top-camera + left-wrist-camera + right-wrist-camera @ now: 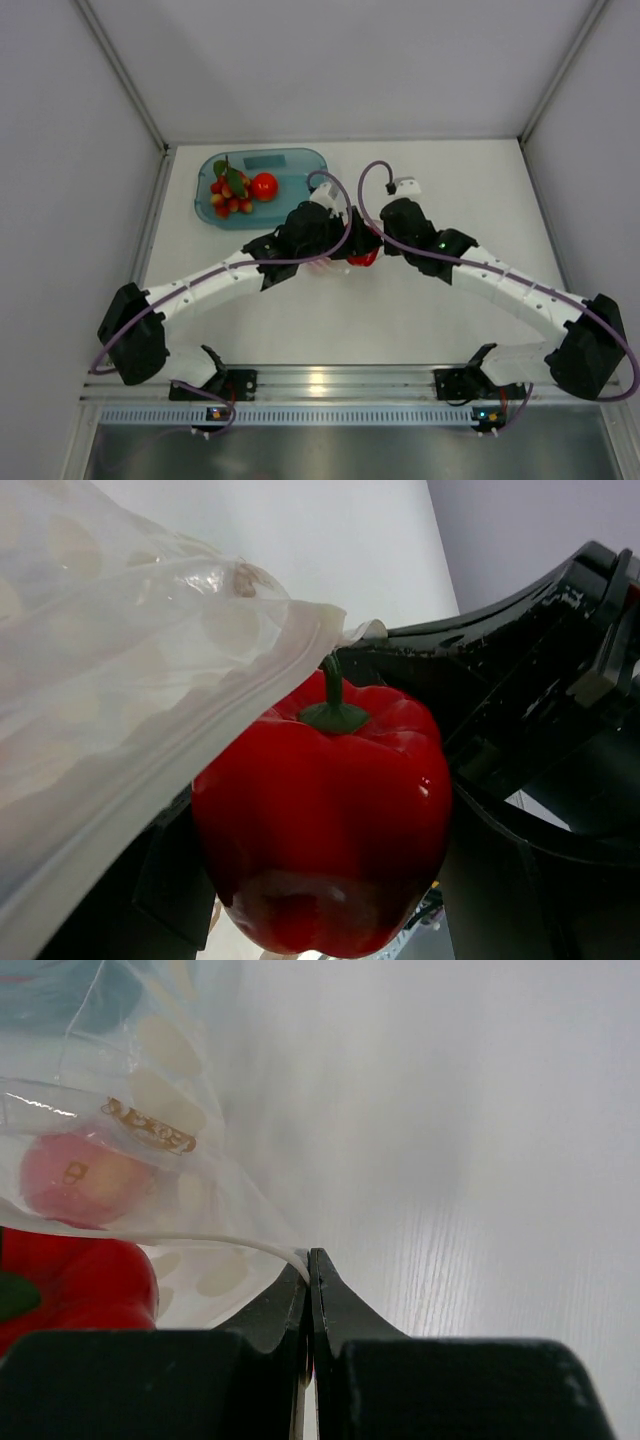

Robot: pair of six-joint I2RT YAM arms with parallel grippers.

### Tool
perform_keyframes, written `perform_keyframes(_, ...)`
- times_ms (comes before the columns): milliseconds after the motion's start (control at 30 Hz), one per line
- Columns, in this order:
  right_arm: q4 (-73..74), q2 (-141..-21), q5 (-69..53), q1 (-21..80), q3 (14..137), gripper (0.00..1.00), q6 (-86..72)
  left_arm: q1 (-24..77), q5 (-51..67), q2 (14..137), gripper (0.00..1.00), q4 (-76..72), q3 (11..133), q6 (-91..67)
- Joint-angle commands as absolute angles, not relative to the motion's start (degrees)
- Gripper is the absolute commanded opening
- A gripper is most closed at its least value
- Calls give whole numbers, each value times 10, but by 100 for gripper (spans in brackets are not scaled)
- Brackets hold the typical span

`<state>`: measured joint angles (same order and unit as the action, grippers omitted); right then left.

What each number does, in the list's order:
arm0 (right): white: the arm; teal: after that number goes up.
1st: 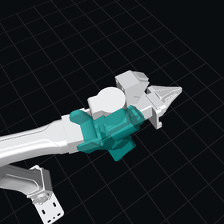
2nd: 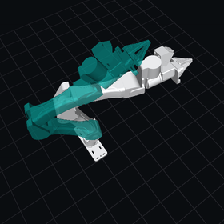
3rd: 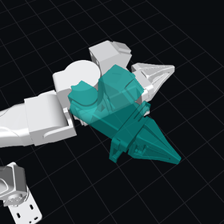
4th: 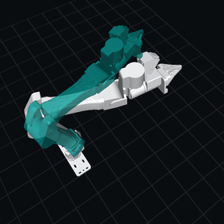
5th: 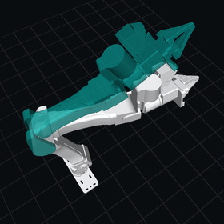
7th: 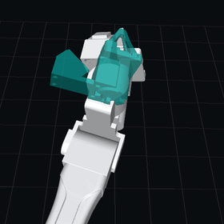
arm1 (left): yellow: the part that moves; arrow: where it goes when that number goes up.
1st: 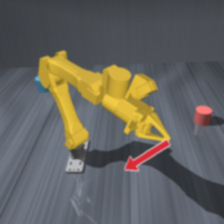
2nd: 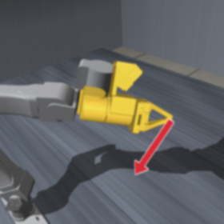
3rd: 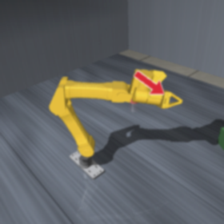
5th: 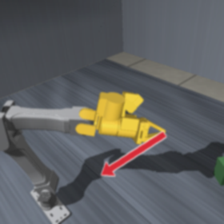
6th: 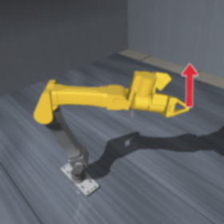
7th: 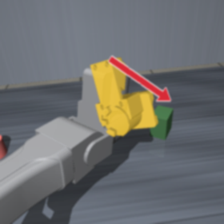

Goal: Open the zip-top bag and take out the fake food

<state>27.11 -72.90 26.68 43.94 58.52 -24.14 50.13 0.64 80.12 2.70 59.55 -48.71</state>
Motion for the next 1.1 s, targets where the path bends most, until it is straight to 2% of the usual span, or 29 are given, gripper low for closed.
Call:
perform_keyframes(0,249,-743,259,424,617,0,-202,490,137,777,0,-29,582,-464)
perform_keyframes(300,222,-756,111,411,602,0,-143,453,382,771,0,-223,530,-450)
perform_keyframes(433,188,-726,33,411,571,0,-128,439,390,783,0,-240,531,-445)
perform_keyframes(567,142,-694,-96,410,548,0,-124,430,380,804,0,-295,526,-452)
perform_keyframes(767,118,-691,-87,410,529,0,-155,430,384,837,0,-457,518,-523)
perform_keyframes(1067,82,-710,22,401,497,0,-207,432,372,816,0,-491,529,-542)
